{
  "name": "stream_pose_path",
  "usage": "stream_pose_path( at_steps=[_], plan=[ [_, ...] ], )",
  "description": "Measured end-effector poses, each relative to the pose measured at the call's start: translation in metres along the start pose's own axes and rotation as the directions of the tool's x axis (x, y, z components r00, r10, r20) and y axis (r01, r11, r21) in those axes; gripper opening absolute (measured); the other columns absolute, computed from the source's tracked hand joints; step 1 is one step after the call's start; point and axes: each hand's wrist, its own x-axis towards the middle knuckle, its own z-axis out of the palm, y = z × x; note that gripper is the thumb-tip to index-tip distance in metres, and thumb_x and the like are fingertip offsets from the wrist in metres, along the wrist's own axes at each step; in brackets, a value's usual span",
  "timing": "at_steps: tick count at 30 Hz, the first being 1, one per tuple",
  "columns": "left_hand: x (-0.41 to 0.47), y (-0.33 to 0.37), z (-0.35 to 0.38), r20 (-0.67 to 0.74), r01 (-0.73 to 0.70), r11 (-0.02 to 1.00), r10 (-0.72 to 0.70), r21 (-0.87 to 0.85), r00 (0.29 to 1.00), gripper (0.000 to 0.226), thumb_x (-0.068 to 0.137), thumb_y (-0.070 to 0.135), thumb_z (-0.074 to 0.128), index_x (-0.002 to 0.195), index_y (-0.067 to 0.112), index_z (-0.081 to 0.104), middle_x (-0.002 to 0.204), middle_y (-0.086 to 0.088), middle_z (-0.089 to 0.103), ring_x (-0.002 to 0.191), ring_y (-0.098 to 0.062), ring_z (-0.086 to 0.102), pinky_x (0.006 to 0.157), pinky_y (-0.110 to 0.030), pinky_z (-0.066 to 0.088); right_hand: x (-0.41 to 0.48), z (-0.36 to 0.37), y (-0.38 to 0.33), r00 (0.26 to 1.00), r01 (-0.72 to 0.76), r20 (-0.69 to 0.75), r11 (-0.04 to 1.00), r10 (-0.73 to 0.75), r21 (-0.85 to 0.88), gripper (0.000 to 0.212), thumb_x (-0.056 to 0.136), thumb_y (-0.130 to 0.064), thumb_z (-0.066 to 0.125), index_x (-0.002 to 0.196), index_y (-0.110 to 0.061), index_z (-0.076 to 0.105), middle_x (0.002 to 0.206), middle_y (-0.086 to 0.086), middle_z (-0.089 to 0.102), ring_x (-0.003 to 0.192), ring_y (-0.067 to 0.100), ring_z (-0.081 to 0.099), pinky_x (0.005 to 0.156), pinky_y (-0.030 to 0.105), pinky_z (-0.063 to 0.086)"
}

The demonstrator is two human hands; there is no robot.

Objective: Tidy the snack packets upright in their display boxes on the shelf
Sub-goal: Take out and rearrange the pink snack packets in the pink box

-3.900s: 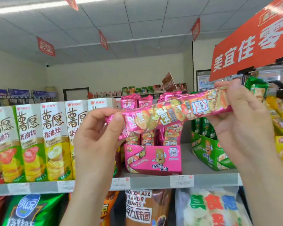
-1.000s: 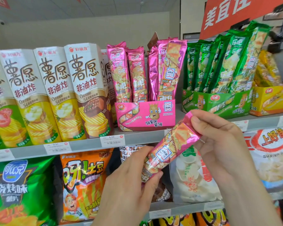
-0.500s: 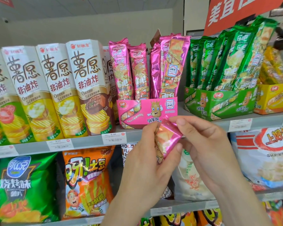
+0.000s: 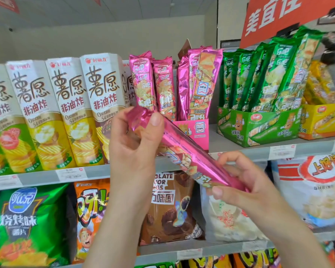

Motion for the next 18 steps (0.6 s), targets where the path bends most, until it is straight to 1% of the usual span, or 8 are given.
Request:
stream_pose_path(
  at_steps=[3, 5, 7, 10, 11, 13, 16, 18],
  plan=[
    [-0.002, -0.003, -0.011, -0.047, 0.056, 0.997, -0.054, 0.053, 0.997, 0.016, 0.078, 0.043, 0.070, 0.086, 0.031, 0.064, 0.074, 0.008, 0.064, 0.068, -0.007, 0.060, 0.063, -0.021, 0.050, 0.000, -0.016, -0.006, 0.987, 0.091, -0.127, 0.994, -0.098, -0.065, 0.047, 0.052, -0.042, 0.089, 0.094, -0.029, 0.072, 0.093, -0.001, 0.075, 0.070, 0.006, 0.066, 0.059, 0.014, 0.051],
    [-0.005, -0.005, -0.016, -0.075, 0.090, 0.991, -0.083, 0.096, 0.994, 0.018, 0.077, 0.046, 0.069, 0.079, 0.030, 0.062, 0.068, 0.007, 0.061, 0.063, -0.008, 0.059, 0.063, -0.024, 0.052, 0.001, -0.025, -0.008, 0.964, 0.137, -0.222, 0.989, -0.147, -0.057, 0.058, 0.046, -0.055, 0.091, 0.096, -0.029, 0.076, 0.087, -0.002, 0.075, 0.070, 0.008, 0.066, 0.062, 0.016, 0.053],
    [-0.010, -0.007, -0.019, -0.100, 0.115, 0.977, -0.098, 0.181, 0.990, 0.023, 0.077, 0.052, 0.065, 0.074, 0.030, 0.060, 0.060, 0.003, 0.056, 0.060, -0.010, 0.055, 0.063, -0.030, 0.054, 0.004, -0.031, -0.011, 0.938, 0.181, -0.305, 0.983, -0.165, 0.027, 0.062, 0.046, -0.056, 0.091, 0.097, -0.025, 0.076, 0.081, -0.001, 0.073, 0.069, 0.012, 0.065, 0.067, 0.022, 0.054],
    [-0.016, -0.011, -0.021, -0.093, 0.056, 0.944, -0.026, 0.325, 0.995, 0.038, 0.086, 0.053, 0.054, 0.070, 0.019, 0.051, 0.058, -0.020, 0.049, 0.051, -0.026, 0.050, 0.046, -0.028, 0.049, 0.009, -0.031, -0.015, 0.909, 0.205, -0.393, 0.971, -0.142, 0.123, 0.051, 0.060, -0.058, 0.084, 0.097, -0.024, 0.074, 0.079, -0.004, 0.071, 0.075, 0.014, 0.069, 0.068, 0.032, 0.060],
    [-0.019, -0.013, -0.021, -0.072, 0.019, 0.919, 0.011, 0.393, 0.997, 0.045, 0.089, 0.054, 0.049, 0.069, 0.014, 0.047, 0.059, -0.023, 0.045, 0.048, -0.031, 0.045, 0.040, -0.028, 0.042, 0.011, -0.029, -0.016, 0.900, 0.211, -0.415, 0.967, -0.133, 0.146, 0.042, 0.070, -0.056, 0.077, 0.098, -0.024, 0.073, 0.079, -0.004, 0.070, 0.074, 0.014, 0.069, 0.064, 0.030, 0.060],
    [-0.021, -0.013, -0.020, -0.073, 0.016, 0.894, 0.019, 0.448, 0.997, 0.056, 0.089, 0.062, 0.042, 0.068, 0.010, 0.045, 0.055, -0.021, 0.043, 0.046, -0.031, 0.040, 0.040, -0.032, 0.032, 0.013, -0.024, -0.017, 0.898, 0.224, -0.421, 0.955, -0.124, 0.196, 0.025, 0.086, -0.041, 0.059, 0.100, -0.024, 0.070, 0.080, -0.004, 0.069, 0.071, 0.012, 0.068, 0.058, 0.027, 0.059],
    [-0.023, -0.014, -0.020, -0.195, 0.178, 0.954, -0.133, 0.240, 0.972, 0.055, 0.081, 0.068, 0.044, 0.063, 0.019, 0.062, 0.050, 0.004, 0.059, 0.048, -0.007, 0.057, 0.044, -0.020, 0.043, 0.014, -0.018, -0.018, 0.911, 0.226, -0.398, 0.938, -0.109, 0.261, 0.027, 0.090, -0.034, 0.050, 0.101, -0.023, 0.071, 0.080, -0.001, 0.069, 0.068, 0.014, 0.068, 0.056, 0.027, 0.058],
    [-0.024, -0.013, -0.021, -0.193, 0.251, 0.966, -0.234, 0.069, 0.953, 0.048, 0.078, 0.067, 0.052, 0.061, 0.022, 0.060, 0.051, 0.008, 0.057, 0.048, -0.004, 0.057, 0.043, -0.018, 0.045, 0.015, -0.015, -0.019, 0.918, 0.221, -0.385, 0.933, -0.100, 0.285, 0.031, 0.090, -0.036, 0.048, 0.104, -0.020, 0.071, 0.081, 0.004, 0.070, 0.066, 0.017, 0.068, 0.055, 0.028, 0.058]
  ],
)
